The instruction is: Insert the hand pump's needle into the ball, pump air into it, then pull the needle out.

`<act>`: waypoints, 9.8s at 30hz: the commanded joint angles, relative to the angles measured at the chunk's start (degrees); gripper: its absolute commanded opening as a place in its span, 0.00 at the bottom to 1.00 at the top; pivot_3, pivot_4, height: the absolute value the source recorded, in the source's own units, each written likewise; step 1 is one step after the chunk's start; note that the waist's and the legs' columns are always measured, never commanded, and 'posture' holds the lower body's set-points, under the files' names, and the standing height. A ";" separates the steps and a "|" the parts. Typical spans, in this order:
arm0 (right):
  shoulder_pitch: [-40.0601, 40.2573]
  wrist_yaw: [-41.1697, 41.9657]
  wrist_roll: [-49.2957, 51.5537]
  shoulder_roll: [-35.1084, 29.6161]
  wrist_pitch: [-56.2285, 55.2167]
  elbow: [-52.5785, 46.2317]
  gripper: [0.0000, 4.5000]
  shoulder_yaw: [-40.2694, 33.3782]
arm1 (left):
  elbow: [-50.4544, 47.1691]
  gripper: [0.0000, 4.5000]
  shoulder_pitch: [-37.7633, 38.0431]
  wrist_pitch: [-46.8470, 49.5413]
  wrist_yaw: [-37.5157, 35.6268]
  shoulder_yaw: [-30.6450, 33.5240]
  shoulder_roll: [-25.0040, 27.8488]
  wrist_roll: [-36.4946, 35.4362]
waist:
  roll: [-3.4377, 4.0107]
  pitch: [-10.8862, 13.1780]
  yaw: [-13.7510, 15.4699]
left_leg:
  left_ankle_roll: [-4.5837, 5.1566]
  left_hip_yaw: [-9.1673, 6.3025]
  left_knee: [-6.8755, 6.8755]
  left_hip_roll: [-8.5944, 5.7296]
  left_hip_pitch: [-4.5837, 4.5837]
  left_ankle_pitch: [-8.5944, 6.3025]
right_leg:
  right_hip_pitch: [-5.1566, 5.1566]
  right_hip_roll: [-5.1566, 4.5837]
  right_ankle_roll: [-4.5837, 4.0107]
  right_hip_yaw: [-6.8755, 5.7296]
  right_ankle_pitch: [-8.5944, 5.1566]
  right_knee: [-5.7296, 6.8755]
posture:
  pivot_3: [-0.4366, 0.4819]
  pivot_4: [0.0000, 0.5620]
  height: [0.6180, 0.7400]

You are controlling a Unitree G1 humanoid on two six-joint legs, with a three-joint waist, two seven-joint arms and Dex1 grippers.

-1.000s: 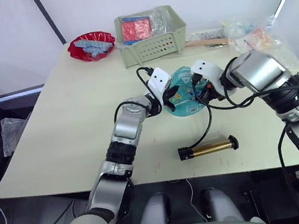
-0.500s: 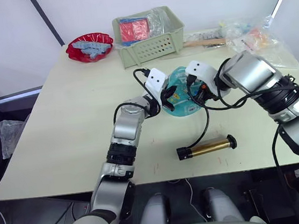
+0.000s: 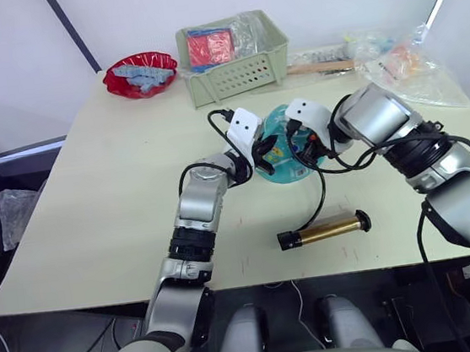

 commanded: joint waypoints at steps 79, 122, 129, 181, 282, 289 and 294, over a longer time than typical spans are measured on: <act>21.29 -0.41 8.32 -11.58 -16.20 -22.24 0.65 -19.77 | 4.95 0.00 -0.50 -2.69 -3.53 -4.53 -2.35 -2.30 | -0.04 -0.05 1.93 | -0.01 -0.03 -0.16 -0.20 -0.22 0.01 | 0.11 -0.21 0.03 -0.32 -0.03 -0.46 | 0.48 0.27 1.00; 18.09 1.42 4.52 -12.08 -16.99 -20.01 0.09 -13.65 | 4.83 0.00 -0.06 -2.64 -3.27 -4.68 -2.21 -2.35 | -0.03 -0.06 1.76 | -0.02 0.01 -0.15 -0.20 -0.19 0.01 | 0.12 -0.19 0.03 -0.32 -0.03 -0.43 | 0.48 0.27 1.00; 14.03 4.00 -2.68 -11.08 -21.46 -14.04 0.09 -4.94 | 5.16 0.00 -0.22 -2.75 -3.20 -4.53 -2.13 -2.41 | -0.02 -0.07 1.52 | -0.02 0.04 -0.15 -0.19 -0.11 0.01 | 0.13 -0.19 0.03 -0.28 -0.02 -0.40 | 0.48 0.27 1.00; 19.43 -0.09 -15.45 3.06 -32.96 1.45 0.09 -12.79 | 5.41 0.00 -0.28 -2.36 -2.26 -3.66 -1.47 -2.73 | -0.15 -1.73 -0.16 | -0.11 -0.20 -0.51 -0.09 1.21 0.04 | 1.18 -0.15 -0.27 -0.19 -0.24 -0.44 | 0.48 0.27 1.00; 85.31 15.70 40.29 -3.99 -74.15 -32.90 1.00 -67.48 | 0.72 1.00 -0.99 -16.27 -27.02 7.98 17.90 -17.92 | 0.07 0.58 1.49 | -0.08 -0.15 -0.24 -0.11 -0.07 0.04 | 0.15 -0.20 0.14 -0.16 -0.23 -0.43 | 0.48 0.27 1.00; 83.99 16.71 38.07 -3.59 -75.57 -29.55 1.00 -65.52 | -3.32 1.00 8.17 -16.21 -25.81 11.52 22.90 -19.74 | 0.10 0.57 1.75 | -0.08 -0.12 -0.20 -0.12 -0.07 0.04 | 0.16 -0.22 0.13 -0.15 -0.22 -0.42 | 0.48 0.27 1.00; 83.69 17.59 34.05 -4.45 -79.31 -24.44 1.00 -65.24 | -4.77 1.00 17.75 -17.42 -26.15 15.23 26.59 -21.15 | 0.14 0.56 1.32 | -0.08 -0.05 -0.20 -0.11 -0.03 0.04 | 0.15 -0.21 0.10 -0.07 -0.24 -0.41 | 0.48 0.27 1.00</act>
